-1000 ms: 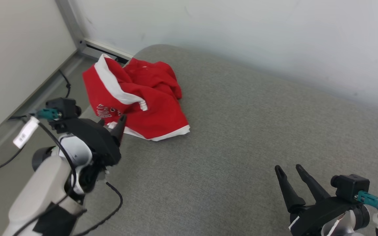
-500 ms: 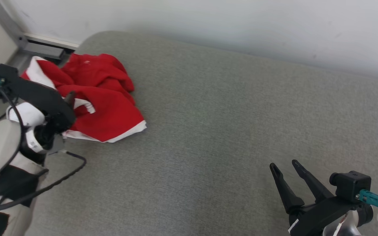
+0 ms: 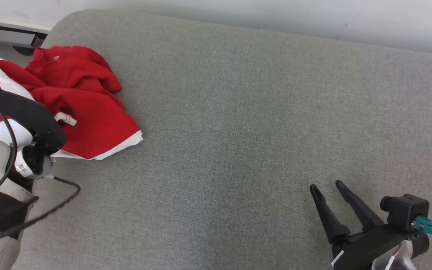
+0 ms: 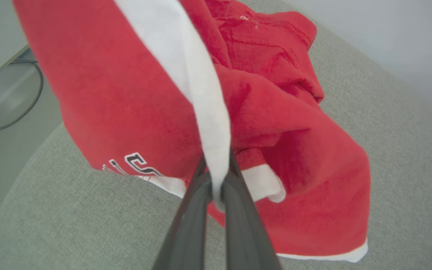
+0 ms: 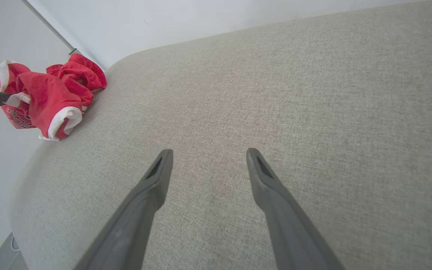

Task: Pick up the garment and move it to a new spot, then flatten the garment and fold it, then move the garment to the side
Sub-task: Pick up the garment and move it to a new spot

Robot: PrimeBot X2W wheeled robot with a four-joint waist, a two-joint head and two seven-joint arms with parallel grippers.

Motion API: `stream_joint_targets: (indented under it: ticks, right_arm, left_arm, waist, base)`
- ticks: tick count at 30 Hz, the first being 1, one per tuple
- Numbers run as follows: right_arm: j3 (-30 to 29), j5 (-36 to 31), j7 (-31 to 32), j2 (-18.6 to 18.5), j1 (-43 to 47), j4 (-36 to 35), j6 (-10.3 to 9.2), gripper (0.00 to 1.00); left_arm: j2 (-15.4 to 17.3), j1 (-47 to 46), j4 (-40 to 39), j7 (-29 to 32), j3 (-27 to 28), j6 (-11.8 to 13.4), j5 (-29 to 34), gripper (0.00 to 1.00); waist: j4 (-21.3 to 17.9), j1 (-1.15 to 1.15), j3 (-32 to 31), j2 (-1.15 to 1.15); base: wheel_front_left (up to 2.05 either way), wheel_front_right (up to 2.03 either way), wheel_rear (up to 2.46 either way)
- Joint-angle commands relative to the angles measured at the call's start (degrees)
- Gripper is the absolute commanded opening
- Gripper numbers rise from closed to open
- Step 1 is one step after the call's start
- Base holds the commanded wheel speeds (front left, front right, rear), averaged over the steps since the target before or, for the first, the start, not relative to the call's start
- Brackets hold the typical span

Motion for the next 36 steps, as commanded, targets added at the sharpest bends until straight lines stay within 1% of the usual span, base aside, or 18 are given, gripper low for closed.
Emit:
stream_joint_targets:
  ticks: [1, 6, 8, 9, 13, 17, 25, 28, 29, 31, 36]
  right_arm:
    - [0.3, 0.7, -0.4, -0.2, -0.6, 0.4, -0.02, 1.0]
    - [1.7, 2.0, -1.4, -0.2, -0.7, 2.4, -0.02, 1.0]
    - [1.9, 2.7, -2.1, -0.2, -0.7, 3.2, -0.02, 1.0]
    - [2.3, 3.6, -2.9, -0.2, -0.6, 4.5, -0.02, 1.0]
    - [3.7, 5.5, -4.8, -0.2, -0.4, 7.1, -0.02, 1.0]
    - [4.8, 7.0, -6.7, -0.2, -0.8, 9.6, -0.02, 1.0]
    - [5.7, 9.0, -9.6, -0.2, -2.3, 13.3, -0.02, 1.0]
    - [5.7, 9.0, -10.0, -0.2, -2.6, 14.1, -0.02, 1.0]
    - [5.7, 9.0, -10.0, -0.2, -2.6, 14.1, -0.02, 1.0]
    - [5.5, 9.0, -10.4, -0.2, -2.6, 14.4, -0.02, 1.0]
    - [4.9, 8.8, -10.5, -0.2, -3.0, 14.7, -0.02, 1.0]
  left_arm:
    - [0.5, -0.2, 0.0, -0.5, -0.2, -0.3, 0.1, 0.0]
    - [1.5, -1.2, -0.7, -3.4, -0.3, -0.9, 1.3, 0.0]
    - [1.8, -1.8, -1.1, -3.4, -0.7, -1.1, 1.8, 0.0]
    - [2.1, -2.4, -1.5, -2.8, -1.2, -1.5, 2.1, 0.0]
    - [2.7, -4.4, -3.3, -2.1, -2.1, -2.2, 3.1, 0.0]
    - [1.9, -6.8, -5.6, -1.1, -3.1, -2.8, 3.7, 0.0]
    - [-2.6, -12.1, -10.6, -1.9, -4.8, -4.1, 3.7, 0.0]
    - [-4.5, -13.2, -12.0, -2.7, -5.2, -4.7, 3.3, 0.0]
    - [-4.5, -13.2, -12.0, -2.7, -5.2, -4.7, 3.3, 0.0]
    - [-5.8, -13.9, -13.1, -2.9, -5.5, -5.1, 3.0, 0.0]
    - [-8.9, -14.3, -14.8, -3.2, -6.3, -4.7, 2.5, 0.0]
  waist:
    - [0.0, -0.01, -0.8, -0.01]
    - [-0.3, -0.01, -3.7, -0.01]
    - [-0.7, -0.01, -5.0, -0.01]
    - [-1.2, -0.01, -6.9, -0.01]
    - [-3.2, -0.01, -10.7, -0.01]
    - [-6.0, -0.01, -14.0, -0.01]
    - [-13.0, -0.01, -17.3, -0.01]
    - [-15.8, -0.01, -17.6, -0.01]
    - [-15.8, -0.01, -17.6, -0.01]
    - [-17.6, -0.01, -17.6, -0.01]
    - [-21.7, -0.01, -16.9, -0.01]
  base:
    - [0.0, 0.0, 0.0]
    - [0.0, 0.0, 0.0]
    - [0.0, 0.0, 0.0]
    - [0.0, 0.0, 0.0]
    - [0.0, 0.0, 0.0]
    - [0.0, 0.0, 0.0]
    - [0.0, 0.0, 0.0]
    - [0.0, 0.0, 0.0]
    - [0.0, 0.0, 0.0]
    - [0.0, 0.0, 0.0]
    - [0.0, 0.0, 0.0]
